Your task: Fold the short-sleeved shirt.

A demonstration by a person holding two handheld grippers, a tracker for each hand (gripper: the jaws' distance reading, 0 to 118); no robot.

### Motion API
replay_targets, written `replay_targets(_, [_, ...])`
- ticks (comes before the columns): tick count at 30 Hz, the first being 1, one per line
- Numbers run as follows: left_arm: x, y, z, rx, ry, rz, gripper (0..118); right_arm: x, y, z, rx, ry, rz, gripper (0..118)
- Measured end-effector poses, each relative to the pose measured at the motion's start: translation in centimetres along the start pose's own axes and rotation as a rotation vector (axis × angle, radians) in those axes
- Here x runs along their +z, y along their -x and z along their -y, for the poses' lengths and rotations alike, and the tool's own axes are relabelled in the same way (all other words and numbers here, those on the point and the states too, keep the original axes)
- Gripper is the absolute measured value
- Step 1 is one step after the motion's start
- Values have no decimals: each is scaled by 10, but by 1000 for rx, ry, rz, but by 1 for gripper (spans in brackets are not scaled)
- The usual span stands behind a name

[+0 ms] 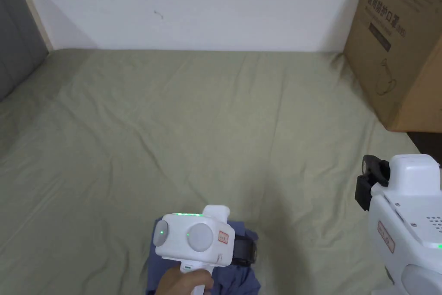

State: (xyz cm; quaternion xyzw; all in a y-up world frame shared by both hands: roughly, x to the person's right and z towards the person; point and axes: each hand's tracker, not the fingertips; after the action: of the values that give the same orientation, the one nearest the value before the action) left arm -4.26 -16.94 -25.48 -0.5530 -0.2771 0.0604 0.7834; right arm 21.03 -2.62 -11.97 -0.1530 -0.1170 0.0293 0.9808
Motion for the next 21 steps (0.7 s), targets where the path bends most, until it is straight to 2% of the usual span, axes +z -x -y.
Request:
replay_targets(3, [38,2,-3,5,-153,62,91,1,2,-3,-5,-11,-5,0])
replay_targets(8, [80,17,0,-63,-389,-98,91,3,7,-7,-7,-26,-18,0])
replay_targets(10, [84,25,5,-53,-468,-162,86,3,8,-8,-7,-30,-24,0])
replay_targets(11, [86,31,8,-47,-493,-181,73,3,9,-8,-7,-31,-27,0])
replay_targets(13, [86,41,14,-34,-520,-159,9,3,10,-8,-6,-31,-28,0])
replay_targets(14, [82,45,16,-17,-520,-153,0,3,10,-8,-5,-30,-30,0])
replay_targets(18, [70,54,28,-3,-506,-134,0,3,11,-7,-2,-26,-31,0])
replay_targets(21, [54,47,38,-71,-436,-175,0,2,10,-7,1,-24,-30,0])
